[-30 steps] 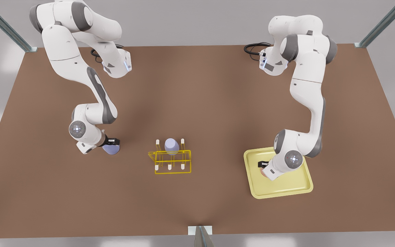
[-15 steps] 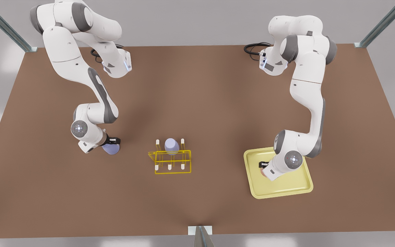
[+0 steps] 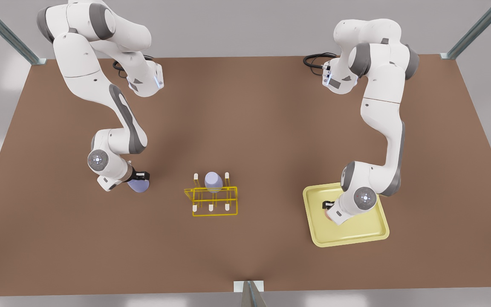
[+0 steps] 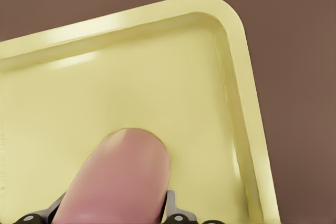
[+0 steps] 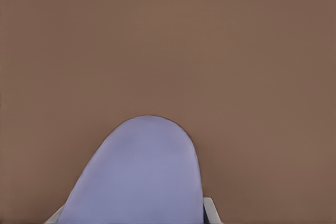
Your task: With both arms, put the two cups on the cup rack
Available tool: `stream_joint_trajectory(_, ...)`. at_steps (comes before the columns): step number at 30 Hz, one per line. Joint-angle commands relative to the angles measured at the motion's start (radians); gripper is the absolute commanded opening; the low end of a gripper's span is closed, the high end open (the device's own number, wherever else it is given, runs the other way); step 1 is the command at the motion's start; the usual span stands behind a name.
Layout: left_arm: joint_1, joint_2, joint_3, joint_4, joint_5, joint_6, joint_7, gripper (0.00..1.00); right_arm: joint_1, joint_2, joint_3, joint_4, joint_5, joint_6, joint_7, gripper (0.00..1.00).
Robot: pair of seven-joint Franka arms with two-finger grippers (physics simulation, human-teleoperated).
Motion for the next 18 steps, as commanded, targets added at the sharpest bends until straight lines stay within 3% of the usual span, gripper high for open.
stream_joint_trajectory(1, 0.001, -0.003, 0.0, 0.001, -0.003, -0.005, 0.006, 0.8, 0.0, -0.001, 0.001, 0.001, -0.013, -0.006, 0.019, 0.72)
stream_joint_trajectory(13, -0.002, -0.046, 0.0, 0.013, -0.013, -0.022, -0.03, 0.81, 0.014, -0.014, 0.018, 0.05, -0.005, -0.013, 0.025, 0.71)
stream_joint_trajectory(18, -0.015, -0.046, -0.029, 0.132, -0.041, -0.192, -0.126, 0.81, 0.014, -0.017, 0.081, 0.128, 0.001, -0.01, 0.028, 0.71)
